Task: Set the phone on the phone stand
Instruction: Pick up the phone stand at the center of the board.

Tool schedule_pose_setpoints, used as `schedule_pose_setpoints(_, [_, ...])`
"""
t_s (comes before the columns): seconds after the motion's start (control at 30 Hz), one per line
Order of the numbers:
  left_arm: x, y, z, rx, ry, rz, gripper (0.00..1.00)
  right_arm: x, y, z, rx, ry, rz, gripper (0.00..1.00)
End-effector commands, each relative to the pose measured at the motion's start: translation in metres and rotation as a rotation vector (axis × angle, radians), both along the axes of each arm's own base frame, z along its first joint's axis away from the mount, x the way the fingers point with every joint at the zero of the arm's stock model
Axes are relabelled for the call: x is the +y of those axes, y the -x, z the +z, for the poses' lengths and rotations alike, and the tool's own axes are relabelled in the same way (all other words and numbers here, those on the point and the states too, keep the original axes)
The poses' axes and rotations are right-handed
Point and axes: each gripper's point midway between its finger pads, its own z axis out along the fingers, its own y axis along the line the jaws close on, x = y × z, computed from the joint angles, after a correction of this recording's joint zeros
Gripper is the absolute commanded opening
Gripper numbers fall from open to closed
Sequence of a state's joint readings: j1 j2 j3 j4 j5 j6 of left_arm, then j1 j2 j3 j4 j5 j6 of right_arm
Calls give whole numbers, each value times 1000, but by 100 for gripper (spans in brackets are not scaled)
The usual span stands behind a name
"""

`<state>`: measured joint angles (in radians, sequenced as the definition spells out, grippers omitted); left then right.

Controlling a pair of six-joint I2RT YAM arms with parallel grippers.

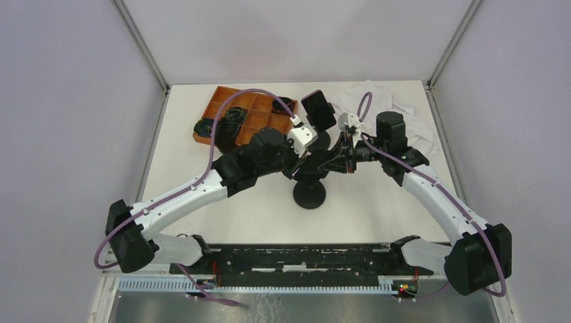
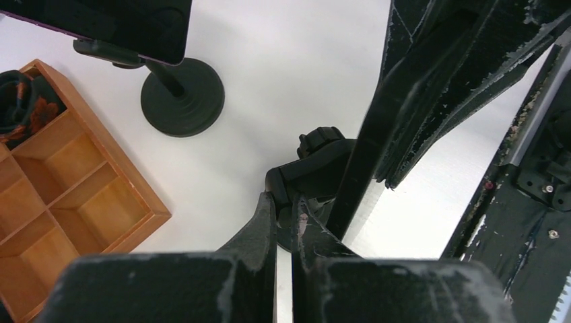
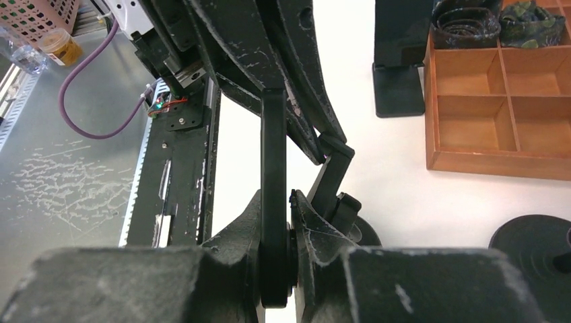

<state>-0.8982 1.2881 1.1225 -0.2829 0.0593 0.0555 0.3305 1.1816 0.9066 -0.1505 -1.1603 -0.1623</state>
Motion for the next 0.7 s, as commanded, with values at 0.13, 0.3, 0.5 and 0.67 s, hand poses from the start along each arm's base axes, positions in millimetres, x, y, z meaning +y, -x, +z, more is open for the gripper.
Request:
schedule_pose_setpoints(0.13, [-1, -8, 52, -163, 40, 25, 2, -21, -43, -22, 48, 73, -233, 0])
schedule_pose_setpoints(0.3, [-3, -6, 51, -170, 34, 19, 2, -23, -49, -26, 76, 70, -273, 0])
schedule_pose_setpoints(0.5, [-4, -5, 49, -176, 34, 22, 2, -29, -57, -33, 100, 80, -337, 0])
schedule_pose_setpoints(0.67, [-5, -3, 48, -177, 32, 24, 2, -33, -63, -37, 117, 86, -386, 0])
